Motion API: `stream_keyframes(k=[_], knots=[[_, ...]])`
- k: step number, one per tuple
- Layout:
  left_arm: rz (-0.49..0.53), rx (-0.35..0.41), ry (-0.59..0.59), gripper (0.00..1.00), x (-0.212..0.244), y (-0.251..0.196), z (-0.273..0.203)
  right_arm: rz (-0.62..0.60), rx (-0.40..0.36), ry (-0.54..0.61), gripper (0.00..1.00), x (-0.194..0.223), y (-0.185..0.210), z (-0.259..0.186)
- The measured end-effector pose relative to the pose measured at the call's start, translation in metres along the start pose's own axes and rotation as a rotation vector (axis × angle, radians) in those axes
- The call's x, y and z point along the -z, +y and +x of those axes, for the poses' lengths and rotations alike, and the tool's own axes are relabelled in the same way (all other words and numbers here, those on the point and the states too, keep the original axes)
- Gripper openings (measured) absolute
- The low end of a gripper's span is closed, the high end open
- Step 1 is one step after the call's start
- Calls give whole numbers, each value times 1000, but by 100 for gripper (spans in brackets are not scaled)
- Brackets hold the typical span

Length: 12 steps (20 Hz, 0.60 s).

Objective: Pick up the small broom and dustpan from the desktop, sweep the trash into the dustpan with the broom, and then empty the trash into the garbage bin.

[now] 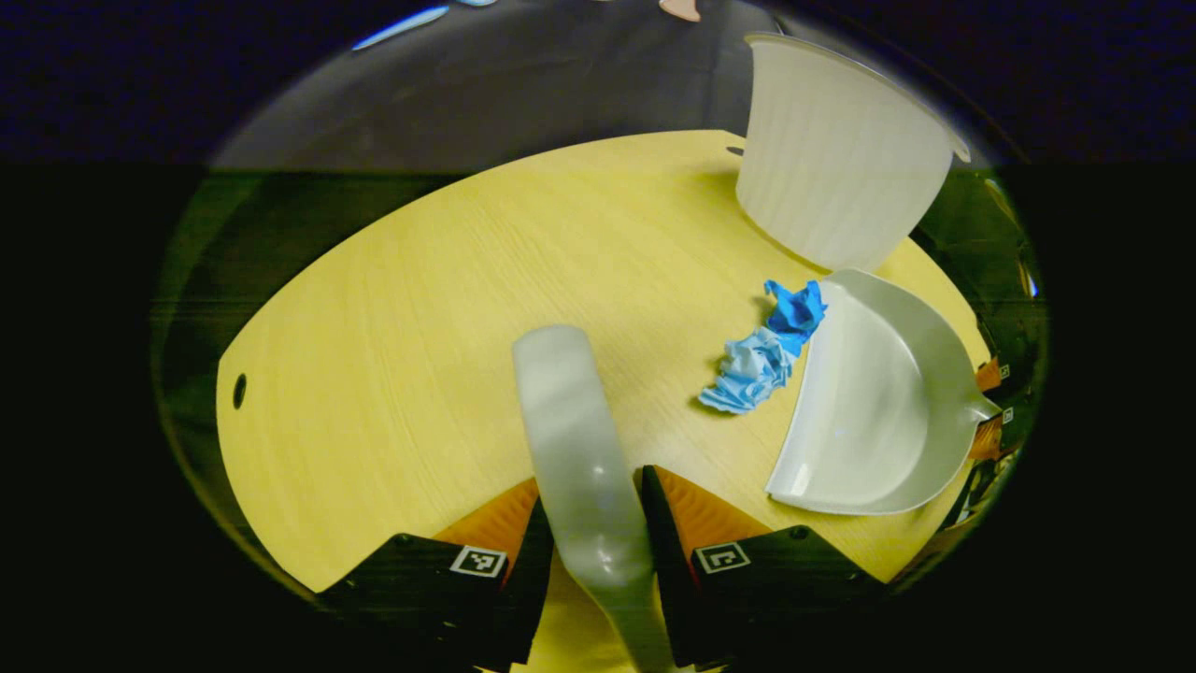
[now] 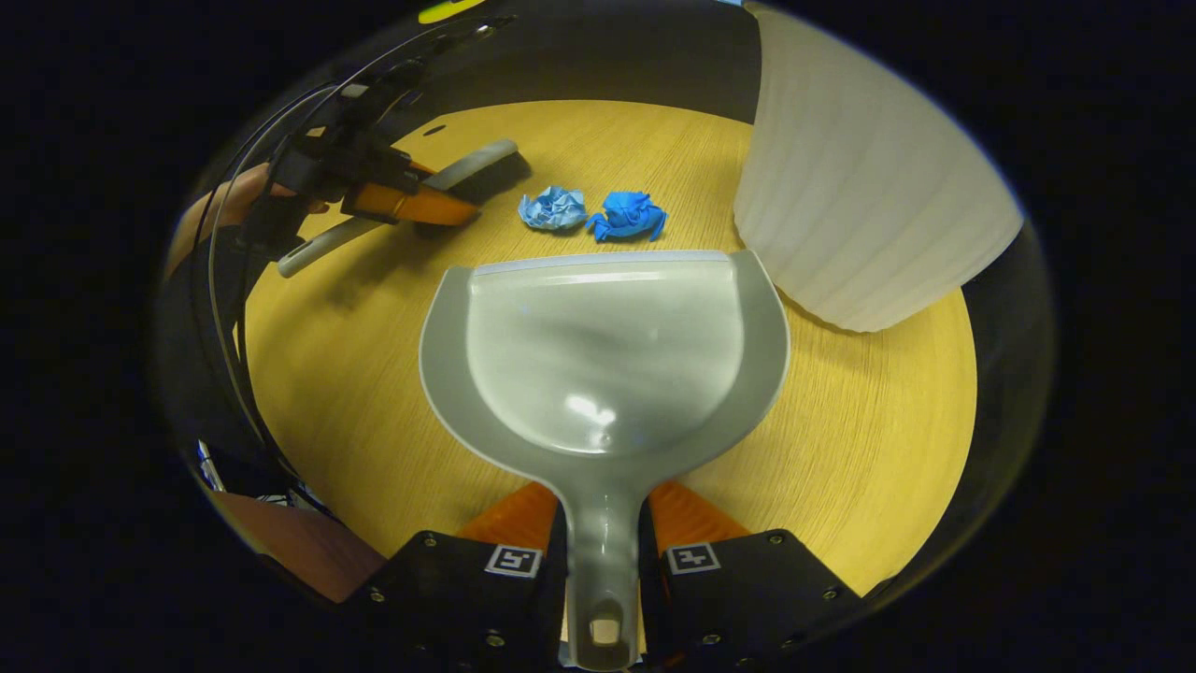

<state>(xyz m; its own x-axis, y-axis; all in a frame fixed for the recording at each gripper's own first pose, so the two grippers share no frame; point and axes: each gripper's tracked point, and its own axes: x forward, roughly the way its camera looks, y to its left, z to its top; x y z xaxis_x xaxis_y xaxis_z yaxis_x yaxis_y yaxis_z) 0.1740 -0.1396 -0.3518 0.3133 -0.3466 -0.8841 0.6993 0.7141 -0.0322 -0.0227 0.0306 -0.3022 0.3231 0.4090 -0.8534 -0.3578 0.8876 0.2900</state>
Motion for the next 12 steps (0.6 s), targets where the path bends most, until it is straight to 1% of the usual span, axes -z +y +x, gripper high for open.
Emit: stream_keyframes(k=[1, 2, 3, 4, 7, 8, 10, 12], knots=[[19, 17, -3, 61, -5, -5, 3, -15, -3, 1, 34, -1, -2, -1], [39, 34, -3, 59, -10, -10, 6, -29, -10, 5, 34, 0, -3, 0], [60, 51, -6, 59, -15, -14, 6, -38, -20, 7, 34, 1, -3, -1], [84, 68, -8, 61, -20, -19, 7, -45, -30, 10, 34, 1, -5, -2], [145, 122, -17, 60, -34, -36, 9, -66, -39, 20, 34, 1, -11, -2], [167, 143, -22, 59, -38, -39, 9, -71, -39, 22, 34, 0, -8, -5], [218, 175, -27, 61, -42, -42, 12, -73, -37, 25, 34, -1, 1, -9], [262, 217, -28, 61, -45, -44, 3, -73, -36, 21, 34, -3, 10, -9]])
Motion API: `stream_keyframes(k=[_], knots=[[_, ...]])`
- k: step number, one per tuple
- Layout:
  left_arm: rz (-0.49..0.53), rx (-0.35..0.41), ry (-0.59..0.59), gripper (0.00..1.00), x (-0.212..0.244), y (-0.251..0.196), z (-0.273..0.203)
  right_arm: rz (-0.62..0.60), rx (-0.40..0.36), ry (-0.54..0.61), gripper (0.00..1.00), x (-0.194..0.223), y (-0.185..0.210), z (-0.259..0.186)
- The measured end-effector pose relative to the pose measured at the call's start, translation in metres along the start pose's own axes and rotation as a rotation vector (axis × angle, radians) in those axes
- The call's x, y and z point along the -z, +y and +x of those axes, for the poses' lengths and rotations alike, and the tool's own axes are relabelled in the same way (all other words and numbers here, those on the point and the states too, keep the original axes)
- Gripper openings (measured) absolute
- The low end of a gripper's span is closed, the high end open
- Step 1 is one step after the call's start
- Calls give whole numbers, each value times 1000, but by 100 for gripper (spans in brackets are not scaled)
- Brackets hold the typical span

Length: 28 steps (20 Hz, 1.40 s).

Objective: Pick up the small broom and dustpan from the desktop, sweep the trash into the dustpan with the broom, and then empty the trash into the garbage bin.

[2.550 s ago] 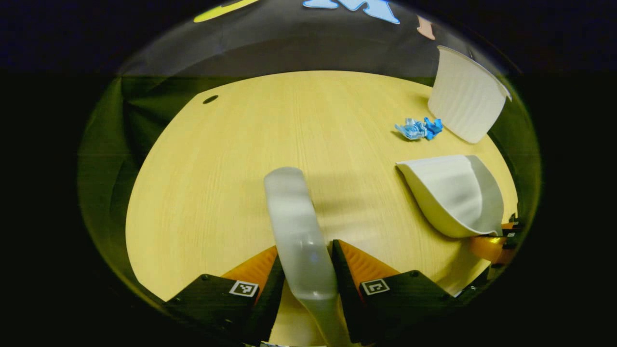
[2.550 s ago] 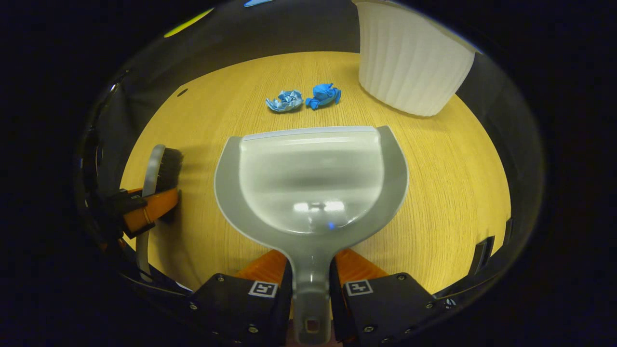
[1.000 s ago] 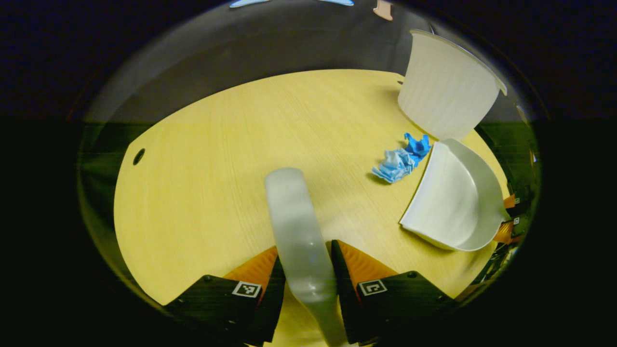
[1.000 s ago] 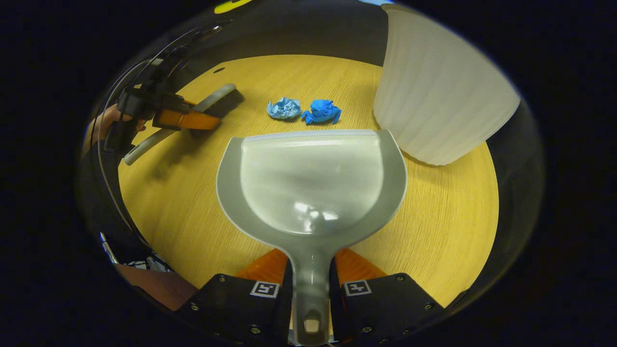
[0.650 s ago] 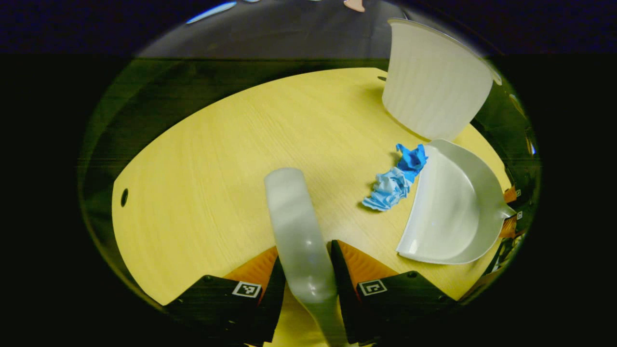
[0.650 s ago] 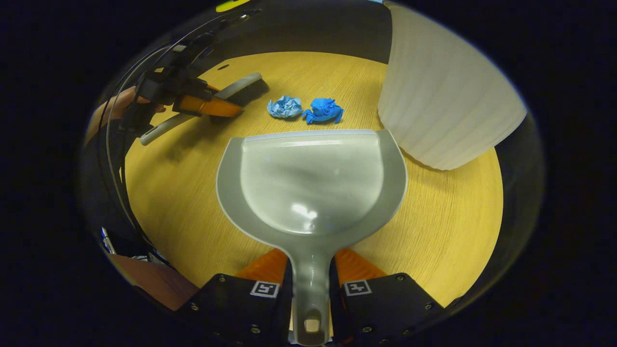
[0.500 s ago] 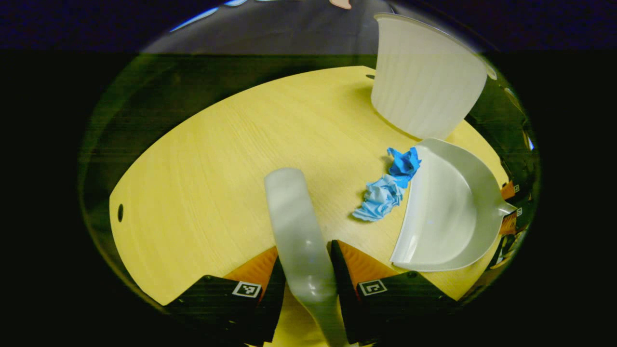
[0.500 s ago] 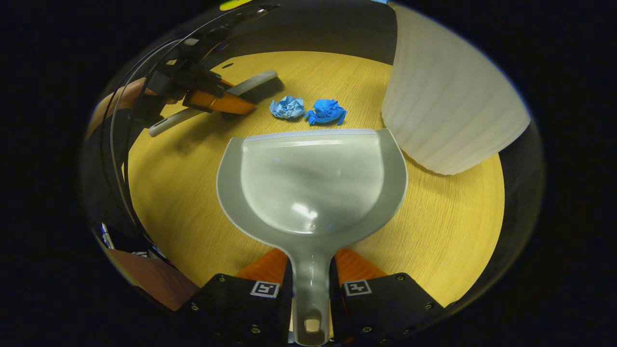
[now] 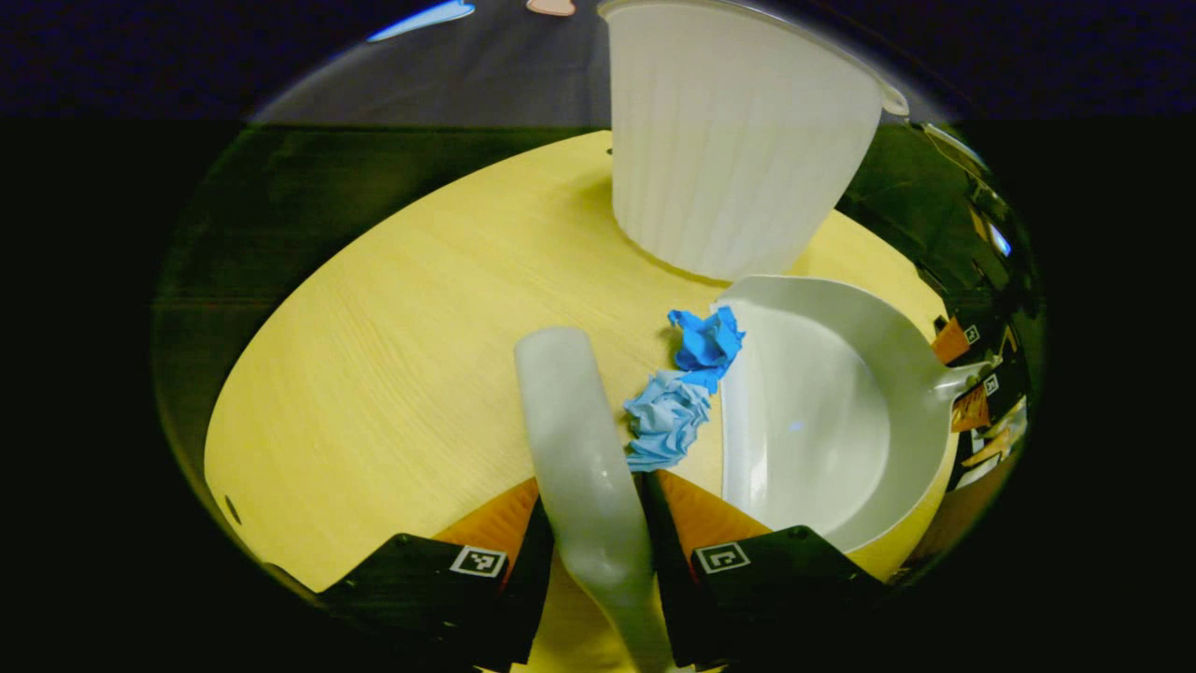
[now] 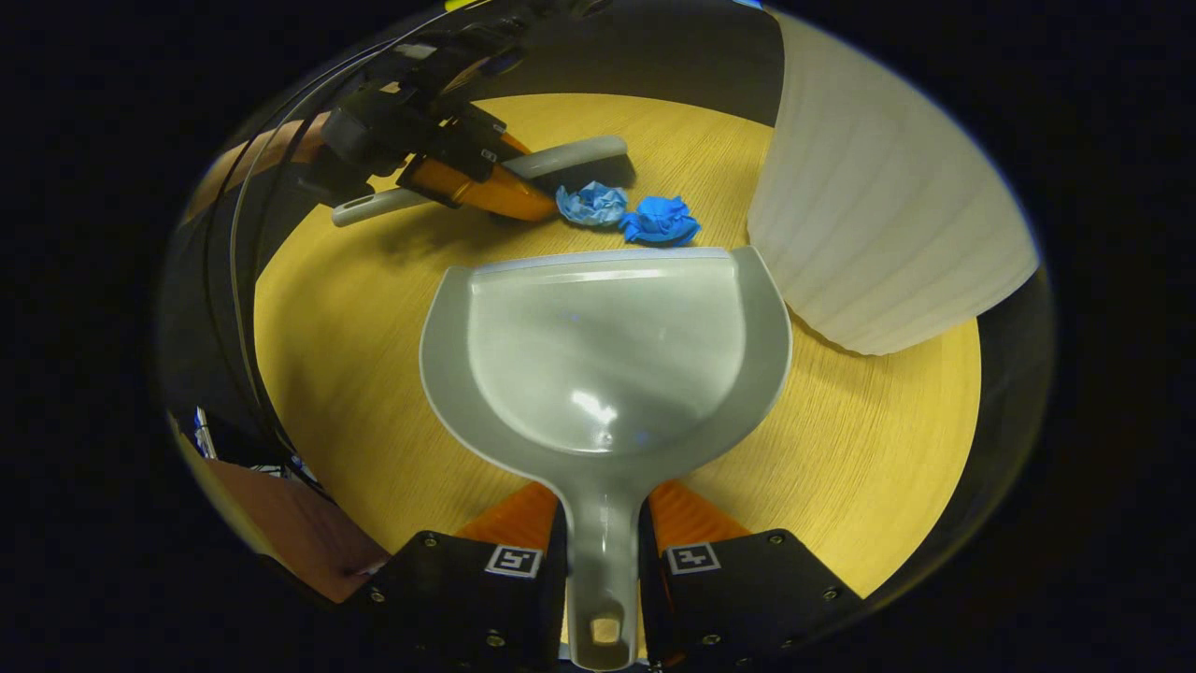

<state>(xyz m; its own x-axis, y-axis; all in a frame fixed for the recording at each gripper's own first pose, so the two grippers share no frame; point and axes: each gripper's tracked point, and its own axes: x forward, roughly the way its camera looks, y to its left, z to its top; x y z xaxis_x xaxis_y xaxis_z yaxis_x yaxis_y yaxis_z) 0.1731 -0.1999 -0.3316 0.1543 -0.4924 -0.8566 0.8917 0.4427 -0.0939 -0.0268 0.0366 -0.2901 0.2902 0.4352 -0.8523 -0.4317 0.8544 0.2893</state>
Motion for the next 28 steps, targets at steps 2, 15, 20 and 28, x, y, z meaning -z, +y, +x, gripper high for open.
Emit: stream_keyframes(k=[2, 15, 20, 28], knots=[[52, 37, 3, 60, -1, 4, -12, 5, 1, -4, 34, -7, 10, 5], [288, 166, 28, 57, -40, 5, -18, 98, 34, -33, 34, -30, 51, -7], [281, 222, 38, 59, -41, -2, -25, 91, 38, -44, 34, -44, 47, -1], [260, 295, 16, 58, -39, -33, -46, 93, 37, -55, 34, -63, 43, 11]])
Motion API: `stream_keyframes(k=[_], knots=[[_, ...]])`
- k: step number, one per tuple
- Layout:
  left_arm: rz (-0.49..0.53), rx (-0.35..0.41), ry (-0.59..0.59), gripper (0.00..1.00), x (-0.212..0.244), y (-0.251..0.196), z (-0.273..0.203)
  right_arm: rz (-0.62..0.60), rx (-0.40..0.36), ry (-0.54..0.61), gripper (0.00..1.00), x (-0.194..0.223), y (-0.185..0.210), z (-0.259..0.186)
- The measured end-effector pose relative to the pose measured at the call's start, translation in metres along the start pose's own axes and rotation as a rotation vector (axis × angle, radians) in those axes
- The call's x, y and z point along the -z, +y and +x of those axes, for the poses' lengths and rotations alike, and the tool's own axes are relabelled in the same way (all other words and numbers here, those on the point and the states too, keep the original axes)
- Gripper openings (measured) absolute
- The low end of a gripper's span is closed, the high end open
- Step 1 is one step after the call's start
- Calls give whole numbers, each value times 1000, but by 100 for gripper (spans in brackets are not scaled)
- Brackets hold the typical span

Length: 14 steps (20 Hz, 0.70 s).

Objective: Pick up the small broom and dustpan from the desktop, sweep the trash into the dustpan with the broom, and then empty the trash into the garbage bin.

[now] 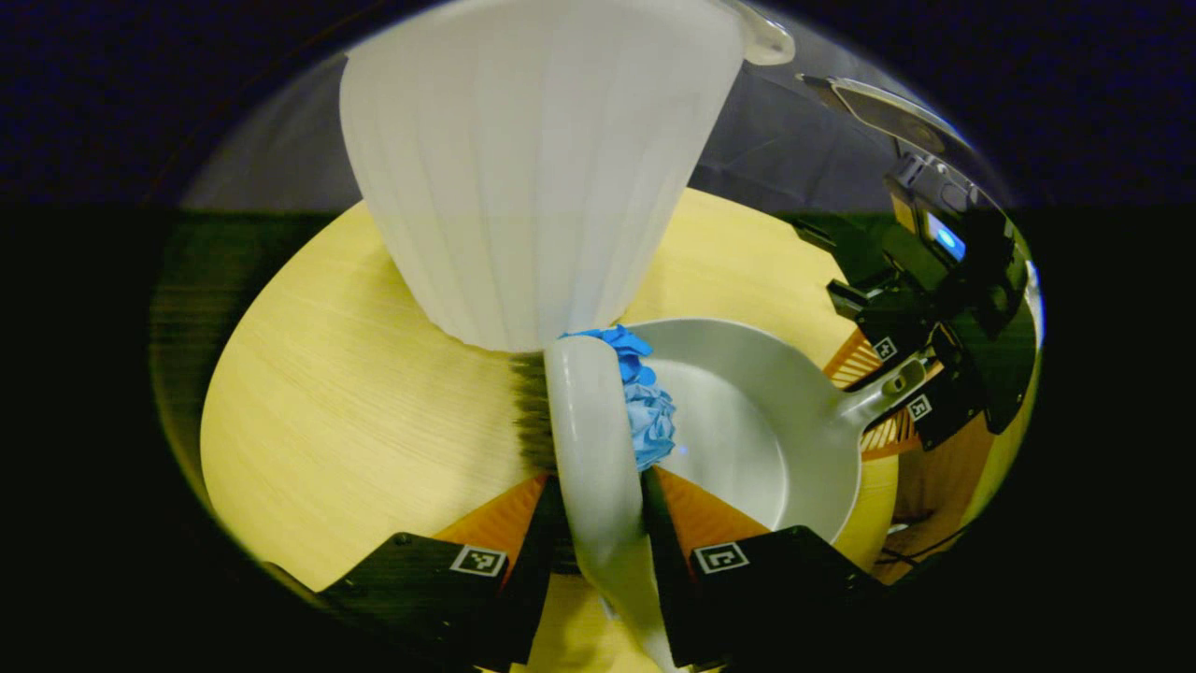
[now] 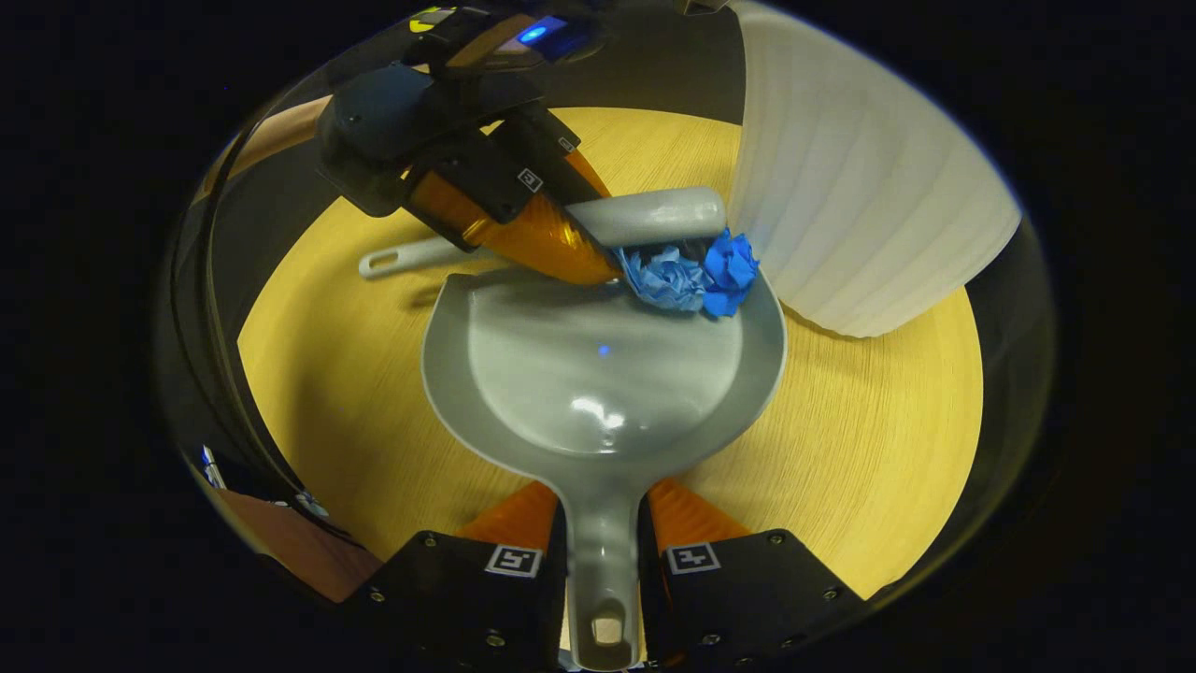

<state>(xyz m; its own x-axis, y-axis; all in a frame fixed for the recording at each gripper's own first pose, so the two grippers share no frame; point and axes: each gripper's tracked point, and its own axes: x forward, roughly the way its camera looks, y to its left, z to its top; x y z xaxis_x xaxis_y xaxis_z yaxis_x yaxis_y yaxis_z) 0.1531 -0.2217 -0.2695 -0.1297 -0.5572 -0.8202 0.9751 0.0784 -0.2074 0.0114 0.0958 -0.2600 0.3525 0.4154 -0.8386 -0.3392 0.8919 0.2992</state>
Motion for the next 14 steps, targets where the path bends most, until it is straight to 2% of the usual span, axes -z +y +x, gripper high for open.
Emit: stream_keyframes(k=[8, 14], knots=[[-40, -10, -20, 58, -1, -9, 5, 24, 1, -13, 34, -11, 1, 5], [-105, 15, -52, 59, -5, -17, 1, 42, 7, -27, 34, -18, -1, 14]])
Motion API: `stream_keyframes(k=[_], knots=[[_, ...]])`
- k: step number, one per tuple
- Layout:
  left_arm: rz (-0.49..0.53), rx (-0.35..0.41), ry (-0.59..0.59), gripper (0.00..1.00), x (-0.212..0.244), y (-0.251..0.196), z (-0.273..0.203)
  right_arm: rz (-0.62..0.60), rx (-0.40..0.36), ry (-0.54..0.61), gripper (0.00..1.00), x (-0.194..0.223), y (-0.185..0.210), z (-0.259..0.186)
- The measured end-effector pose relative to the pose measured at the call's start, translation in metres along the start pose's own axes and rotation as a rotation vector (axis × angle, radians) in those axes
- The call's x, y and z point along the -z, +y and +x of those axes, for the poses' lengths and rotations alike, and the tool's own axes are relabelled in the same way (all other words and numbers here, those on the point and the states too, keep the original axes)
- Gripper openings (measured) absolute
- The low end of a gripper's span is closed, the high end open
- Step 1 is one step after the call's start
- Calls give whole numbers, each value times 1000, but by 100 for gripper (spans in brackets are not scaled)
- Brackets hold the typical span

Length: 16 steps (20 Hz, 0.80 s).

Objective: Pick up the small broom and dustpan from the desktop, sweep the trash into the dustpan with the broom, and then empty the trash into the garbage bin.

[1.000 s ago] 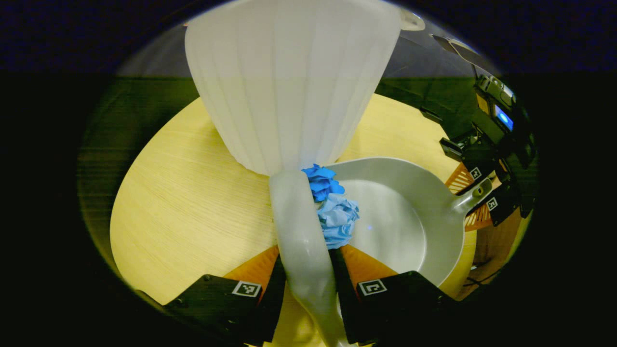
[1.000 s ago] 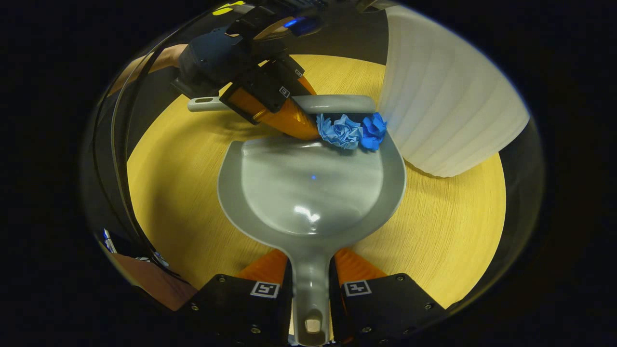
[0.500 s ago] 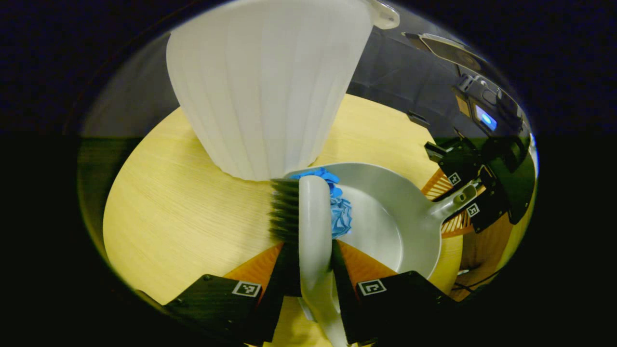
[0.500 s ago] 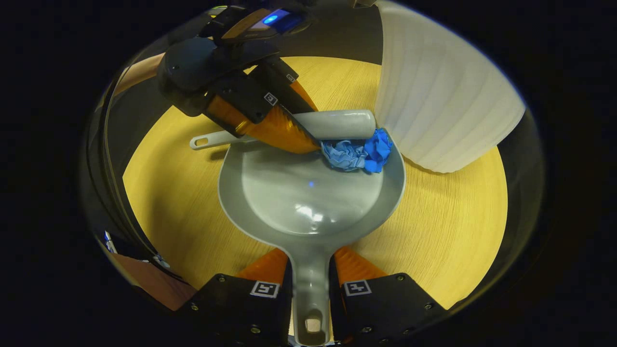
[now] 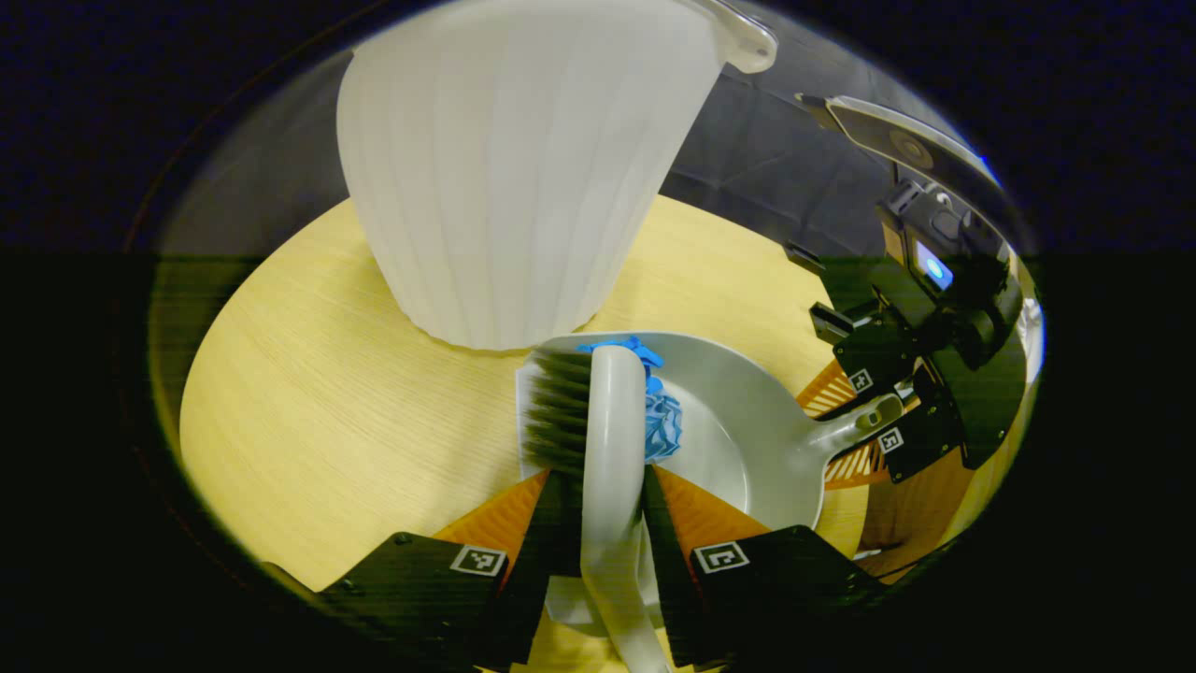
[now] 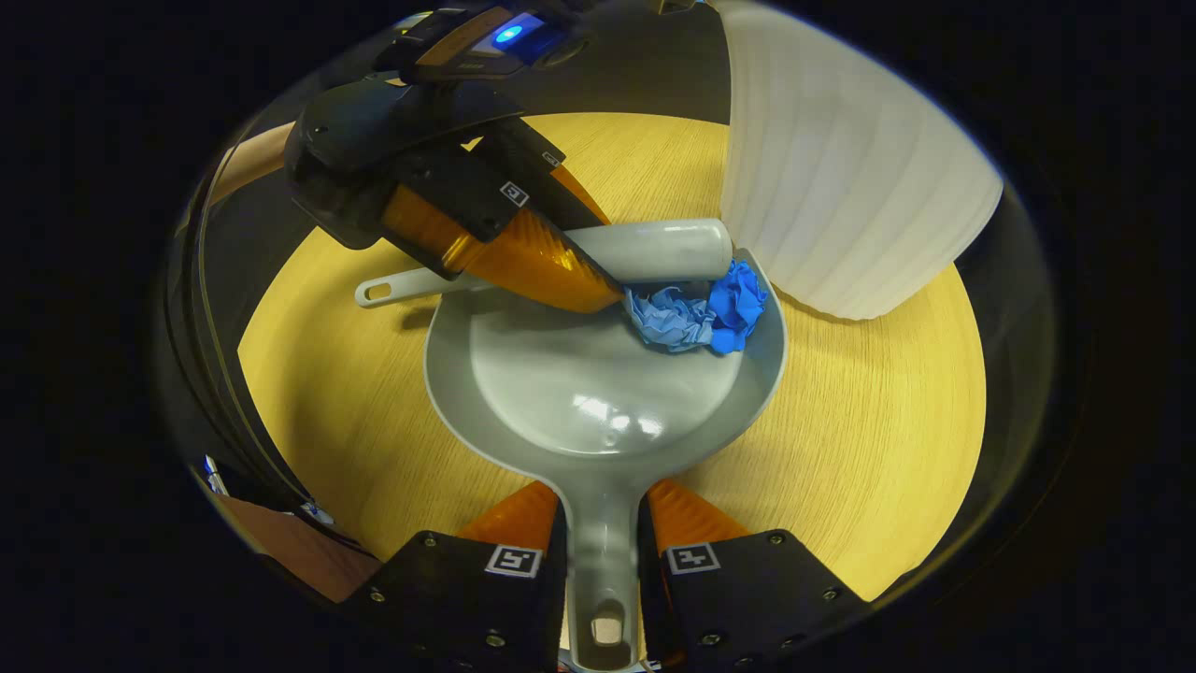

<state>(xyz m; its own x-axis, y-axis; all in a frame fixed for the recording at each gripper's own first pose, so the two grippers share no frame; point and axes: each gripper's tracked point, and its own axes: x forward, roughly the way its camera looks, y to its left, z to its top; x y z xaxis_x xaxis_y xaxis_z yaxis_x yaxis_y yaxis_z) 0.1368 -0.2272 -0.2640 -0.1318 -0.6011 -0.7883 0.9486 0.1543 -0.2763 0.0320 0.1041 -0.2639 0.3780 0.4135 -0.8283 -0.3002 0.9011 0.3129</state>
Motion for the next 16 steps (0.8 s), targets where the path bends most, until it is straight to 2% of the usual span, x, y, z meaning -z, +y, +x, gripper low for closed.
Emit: stream_keyframes(k=[1, 3, 4, 9, 16], knots=[[-16, -1, -9, 57, 0, 0, -2, 6, 3, -2, 34, 1, 0, 1], [-48, -2, -26, 60, 1, 1, -12, 17, 9, -13, 34, 1, -2, 0], [-62, -7, -39, 57, 0, 2, -14, 23, 12, -18, 34, 1, -3, 1], [-121, -30, -77, 60, 4, 6, -32, 51, 31, -29, 34, 7, -9, 6], [-232, -60, -112, 60, 22, 47, -54, 111, 69, -16, 34, 21, -15, 8]])
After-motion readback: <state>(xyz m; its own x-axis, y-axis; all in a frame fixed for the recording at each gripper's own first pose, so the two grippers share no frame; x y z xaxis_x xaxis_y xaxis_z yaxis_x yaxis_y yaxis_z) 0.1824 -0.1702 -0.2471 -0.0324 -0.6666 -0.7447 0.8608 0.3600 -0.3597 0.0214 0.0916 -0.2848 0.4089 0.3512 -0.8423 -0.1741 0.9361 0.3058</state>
